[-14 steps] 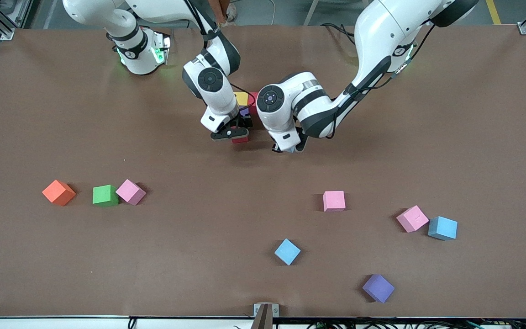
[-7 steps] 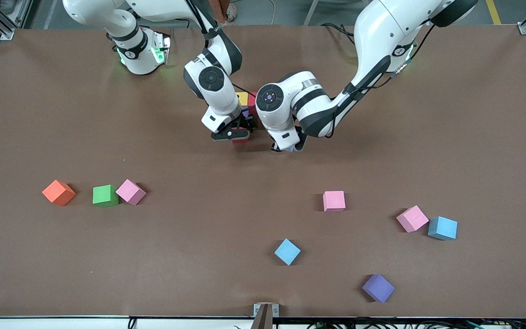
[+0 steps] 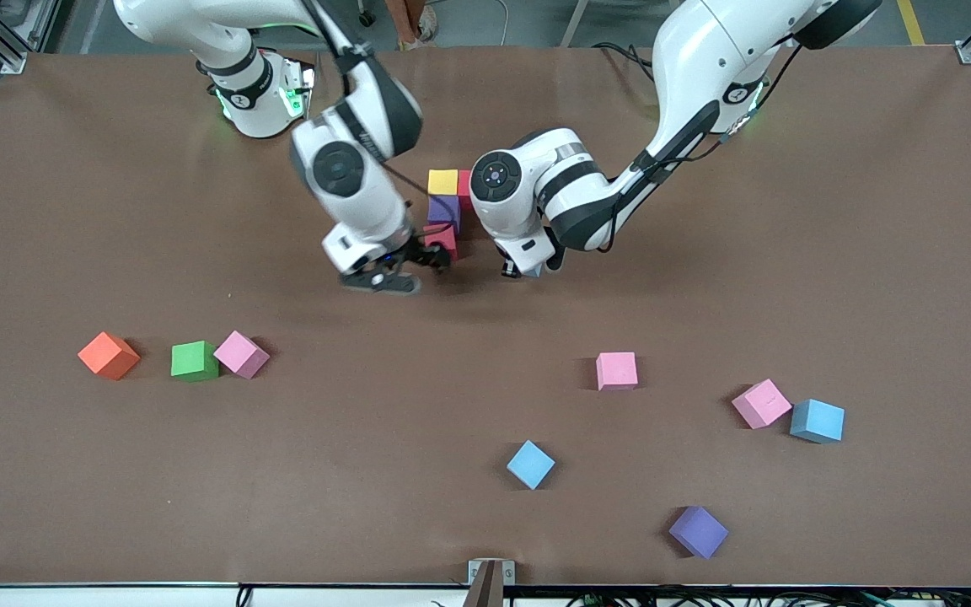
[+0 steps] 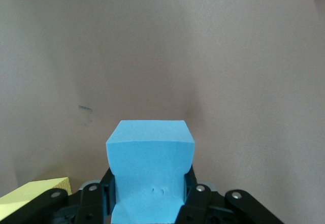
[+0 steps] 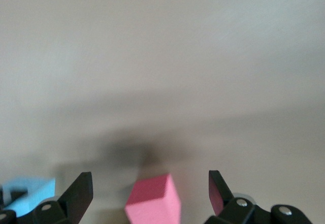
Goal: Arrange 11 blocks into digit 3
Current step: 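Lower blue beside pink with the left gripper while the right gripper grasps lilac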
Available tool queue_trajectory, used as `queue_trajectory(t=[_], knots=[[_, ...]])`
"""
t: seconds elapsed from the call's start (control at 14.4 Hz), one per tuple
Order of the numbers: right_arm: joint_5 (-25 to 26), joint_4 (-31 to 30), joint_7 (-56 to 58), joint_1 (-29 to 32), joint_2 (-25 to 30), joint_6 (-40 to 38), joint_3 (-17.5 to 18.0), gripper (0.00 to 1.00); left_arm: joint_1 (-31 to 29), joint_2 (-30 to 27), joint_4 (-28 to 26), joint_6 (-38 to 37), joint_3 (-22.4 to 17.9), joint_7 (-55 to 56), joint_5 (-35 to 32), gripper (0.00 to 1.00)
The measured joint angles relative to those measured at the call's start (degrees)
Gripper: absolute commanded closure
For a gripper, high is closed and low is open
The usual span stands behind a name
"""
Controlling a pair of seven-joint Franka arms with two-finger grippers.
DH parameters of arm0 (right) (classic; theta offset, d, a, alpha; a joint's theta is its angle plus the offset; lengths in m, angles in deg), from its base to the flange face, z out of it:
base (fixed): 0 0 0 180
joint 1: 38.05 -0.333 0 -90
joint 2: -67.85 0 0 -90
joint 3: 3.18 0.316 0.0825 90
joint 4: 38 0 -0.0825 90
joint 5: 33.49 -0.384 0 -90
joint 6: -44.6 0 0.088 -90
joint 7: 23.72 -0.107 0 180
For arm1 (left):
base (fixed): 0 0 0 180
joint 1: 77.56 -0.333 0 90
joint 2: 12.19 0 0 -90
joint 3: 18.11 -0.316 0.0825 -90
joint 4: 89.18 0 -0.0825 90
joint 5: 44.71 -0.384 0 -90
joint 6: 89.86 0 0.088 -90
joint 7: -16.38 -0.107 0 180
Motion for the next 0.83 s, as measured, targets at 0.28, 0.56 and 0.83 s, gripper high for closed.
queue_trajectory(t=[0.28, 0.56, 0.83], knots=[[0.6, 4.9, 5.8, 10.7, 0.0, -5.3, -3.6, 0.00, 0.1, 0.0, -0.1, 1.5, 0.1, 4.9, 0.0, 0.82], [0.7, 5.1, 15.1, 22.7, -3.1, -5.5, -3.9, 0.00, 1.8, 0.0, -0.3, 6.5, 0.1, 14.7, 0.1, 0.82], [0.7, 5.8, 16.5, 27.0, -6.4, -5.6, -3.8, 0.00, 3.1, 0.8, -0.6, 10.7, 0.0, 18.7, 0.1, 0.82]])
